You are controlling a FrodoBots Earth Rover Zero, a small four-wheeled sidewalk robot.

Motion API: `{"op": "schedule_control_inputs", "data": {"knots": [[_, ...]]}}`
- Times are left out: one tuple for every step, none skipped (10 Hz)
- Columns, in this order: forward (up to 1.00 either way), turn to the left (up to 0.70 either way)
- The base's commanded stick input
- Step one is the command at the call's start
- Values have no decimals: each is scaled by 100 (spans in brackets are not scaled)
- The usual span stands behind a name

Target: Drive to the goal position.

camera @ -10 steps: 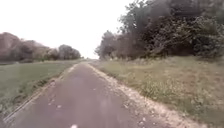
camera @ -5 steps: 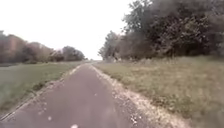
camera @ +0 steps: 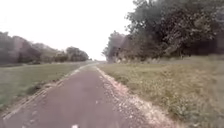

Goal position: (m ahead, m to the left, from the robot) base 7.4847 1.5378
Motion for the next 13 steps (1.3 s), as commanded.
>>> {"op": "schedule_control_inputs", "data": {"knots": [[70,14],[70,14],[70,14],[42,36],[10,62],[0,70],[0,70],[0,54],[0,27],[0,0],[0,0],[0,9],[0,41]]}}
